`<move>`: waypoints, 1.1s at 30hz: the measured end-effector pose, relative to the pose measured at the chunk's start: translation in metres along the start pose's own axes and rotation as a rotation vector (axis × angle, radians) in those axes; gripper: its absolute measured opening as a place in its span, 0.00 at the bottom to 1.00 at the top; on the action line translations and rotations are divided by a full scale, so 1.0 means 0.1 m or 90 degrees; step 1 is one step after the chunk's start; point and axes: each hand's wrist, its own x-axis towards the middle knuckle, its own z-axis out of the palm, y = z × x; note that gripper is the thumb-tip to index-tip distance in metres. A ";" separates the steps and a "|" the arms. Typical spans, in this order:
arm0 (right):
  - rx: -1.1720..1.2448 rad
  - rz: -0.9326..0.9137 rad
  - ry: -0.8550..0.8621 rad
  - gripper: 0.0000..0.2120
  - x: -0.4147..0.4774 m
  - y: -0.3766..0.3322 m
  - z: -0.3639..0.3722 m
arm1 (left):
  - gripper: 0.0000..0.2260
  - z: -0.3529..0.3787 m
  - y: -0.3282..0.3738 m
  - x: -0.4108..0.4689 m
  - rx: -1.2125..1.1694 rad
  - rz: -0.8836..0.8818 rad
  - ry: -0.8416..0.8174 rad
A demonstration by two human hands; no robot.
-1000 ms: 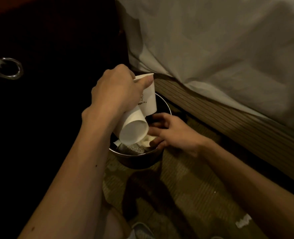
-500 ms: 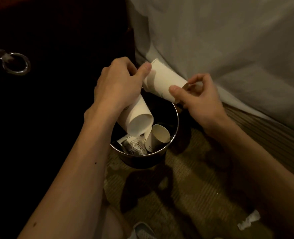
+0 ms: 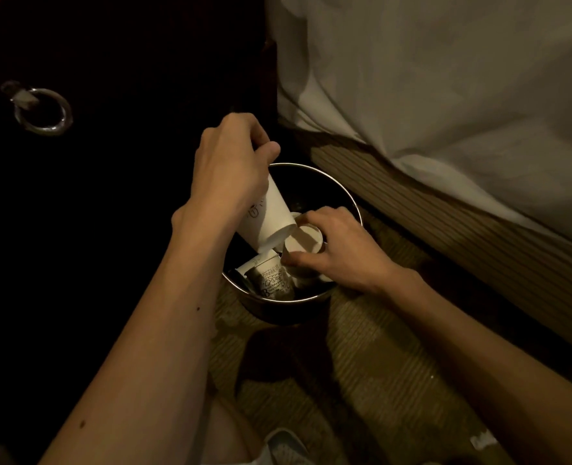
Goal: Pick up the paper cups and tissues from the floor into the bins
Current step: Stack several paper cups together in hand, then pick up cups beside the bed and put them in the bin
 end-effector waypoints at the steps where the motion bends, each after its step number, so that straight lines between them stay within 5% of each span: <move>1: 0.047 0.007 -0.009 0.36 0.00 0.00 -0.02 | 0.02 0.01 -0.02 0.01 -0.010 -0.003 -0.003; 4: 0.240 0.049 0.017 0.42 0.05 -0.05 -0.11 | 0.01 0.04 -0.08 0.07 -0.039 -0.006 -0.001; 8: 0.374 0.041 0.117 0.27 0.16 -0.07 -0.04 | 0.03 0.07 -0.17 0.09 -0.060 -0.006 -0.034; 12: 0.285 0.036 0.137 0.15 0.18 0.04 0.06 | 0.04 0.16 -0.25 0.05 -0.045 0.006 -0.074; 20: -0.108 0.006 0.008 0.16 0.22 0.13 0.25 | 0.12 0.53 -0.51 -0.01 0.163 -0.009 -0.189; 27: 0.082 0.043 -0.012 0.12 0.15 0.04 -0.15 | 0.10 0.50 -0.46 0.07 0.250 0.044 -0.205; 30: 0.051 0.052 -0.002 0.03 -0.08 0.11 -0.49 | 0.06 0.51 -0.20 0.08 0.206 0.099 -0.189; 33: -0.027 0.080 -0.040 0.06 -0.42 0.25 -0.91 | 0.10 0.62 0.19 -0.02 0.156 0.164 -0.192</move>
